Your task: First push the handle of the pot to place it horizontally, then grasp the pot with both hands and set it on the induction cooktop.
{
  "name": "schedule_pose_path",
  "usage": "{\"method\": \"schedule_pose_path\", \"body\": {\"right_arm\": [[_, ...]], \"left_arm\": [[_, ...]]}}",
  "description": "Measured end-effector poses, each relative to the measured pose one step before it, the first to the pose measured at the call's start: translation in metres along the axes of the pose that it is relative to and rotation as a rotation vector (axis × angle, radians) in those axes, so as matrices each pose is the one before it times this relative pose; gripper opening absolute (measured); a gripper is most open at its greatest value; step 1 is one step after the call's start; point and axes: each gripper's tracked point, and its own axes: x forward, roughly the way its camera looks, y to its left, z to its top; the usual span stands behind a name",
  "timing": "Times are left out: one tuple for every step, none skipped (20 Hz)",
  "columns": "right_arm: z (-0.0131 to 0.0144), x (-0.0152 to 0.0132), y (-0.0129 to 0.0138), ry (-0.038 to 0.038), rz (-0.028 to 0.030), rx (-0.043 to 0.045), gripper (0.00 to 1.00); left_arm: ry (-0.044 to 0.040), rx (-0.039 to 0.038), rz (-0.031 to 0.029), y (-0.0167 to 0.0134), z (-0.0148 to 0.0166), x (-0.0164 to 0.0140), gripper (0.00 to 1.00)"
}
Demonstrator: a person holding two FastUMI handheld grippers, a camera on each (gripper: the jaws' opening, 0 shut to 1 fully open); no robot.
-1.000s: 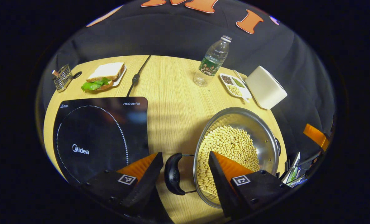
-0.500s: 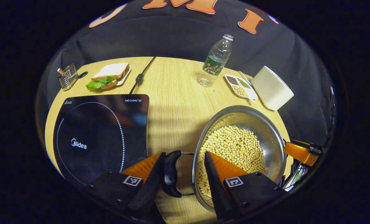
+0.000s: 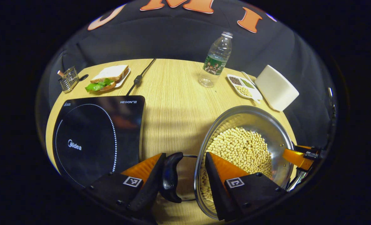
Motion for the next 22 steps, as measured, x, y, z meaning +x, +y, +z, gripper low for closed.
{"method": "schedule_pose_path", "body": {"right_arm": [[-0.00199,0.00183,0.00090,0.00187,0.01139,0.01346,0.90],[-0.00048,0.00043,0.00076,0.00242,0.00820,0.01748,0.89],[-0.00152,0.00246,0.00252,-0.00471,0.00451,0.01157,0.86],[-0.00032,0.00283,0.00223,-0.00513,0.00242,0.00454,0.86],[-0.00284,0.00169,0.00166,-0.00027,-0.00038,-0.00026,0.83],[-0.00290,0.00253,0.00185,0.00241,0.00109,-0.00367,0.82],[-0.00493,0.00104,0.00199,0.01258,0.00198,-0.00505,0.79],[-0.00153,0.00016,0.00047,0.00445,-0.00426,-0.00488,0.77],[0.00277,0.00080,-0.00054,-0.00855,-0.00356,0.00067,0.73],[-0.00092,-0.00073,-0.00008,0.00840,0.00295,0.00593,0.73],[0.00036,0.00062,0.00115,-0.00193,0.00293,0.01624,0.72],[-0.00120,0.00080,0.00058,0.01130,0.00214,0.01267,0.72],[-0.00042,-0.00046,-0.00042,0.00688,-0.00119,0.01297,0.70],[-0.00079,-0.00047,0.00010,0.01196,-0.00216,0.00757,0.69],[-0.00126,-0.00107,0.00013,0.00912,-0.00076,0.00320,0.67],[0.00018,-0.00047,0.00051,0.00717,0.00262,0.00169,0.66],[-0.00053,-0.00148,-0.00022,0.01208,0.00508,0.00694,0.64],[-0.00030,-0.00146,0.00161,0.01274,0.00954,0.01340,0.63],[0.00029,-0.00055,0.00261,0.00038,0.00999,0.00538,0.60],[-0.00066,-0.00031,0.00126,-0.00002,0.00534,-0.01357,0.59],[0.00394,-0.00390,-0.00171,-0.01608,0.00949,-0.00697,0.53],[0.00332,-0.00401,-0.00088,-0.01101,0.00679,-0.00236,0.57]], "left_arm": [[-0.02137,0.00190,0.00340,0.00279,0.00216,0.00080,0.89],[-0.02091,0.00255,0.00502,0.00199,0.00181,0.00096,0.82],[-0.01968,-0.00649,-0.00146,0.00057,0.00105,-0.00072,0.84],[-0.02175,-0.00574,0.00046,-0.00132,0.00241,-0.00061,0.84],[-0.01327,-0.00465,0.00871,0.00109,0.00110,0.00076,0.82],[-0.00340,0.01178,0.00632,-0.00032,-0.00098,0.00121,0.81],[-0.00410,0.01928,0.01179,0.00092,-0.00007,-0.00082,0.82],[-0.00815,0.02075,0.01138,-0.00190,-0.00134,0.00410,0.82],[-0.01050,0.01719,0.01210,0.00233,0.00096,-0.00024,0.82],[-0.00531,0.00774,-0.00394,-0.00262,-0.00071,-0.00019,0.79],[-0.00414,0.00745,0.00254,-0.00104,0.00064,0.00003,0.82],[0.00821,0.01895,0.00219,0.00140,0.00247,-0.00157,0.81],[0.00558,0.01129,-0.00155,0.00032,0.00096,0.00004,0.80],[0.00467,0.00742,-0.00194,-0.00119,0.00019,0.00382,0.81],[0.00650,0.00460,-0.00215,-0.00018,0.00112,-0.00457,0.78],[0.00343,0.00531,0.00054,0.00038,-0.00123,0.00219,0.77],[0.00673,0.00839,0.00455,0.00042,0.00142,-0.00027,0.75],[0.00595,0.00086,0.00529,0.00105,-0.00037,-0.00222,0.75],[0.00787,-0.00847,0.00255,0.00090,0.00098,-0.00371,0.74],[-0.00458,-0.00950,-0.00443,-0.00213,0.00525,-0.00377,0.73],[-0.00477,-0.00344,0.00596,0.00257,0.00444,-0.00199,0.73],[-0.01224,-0.00249,0.00385,0.00303,0.00106,-0.00071,0.72]]}}
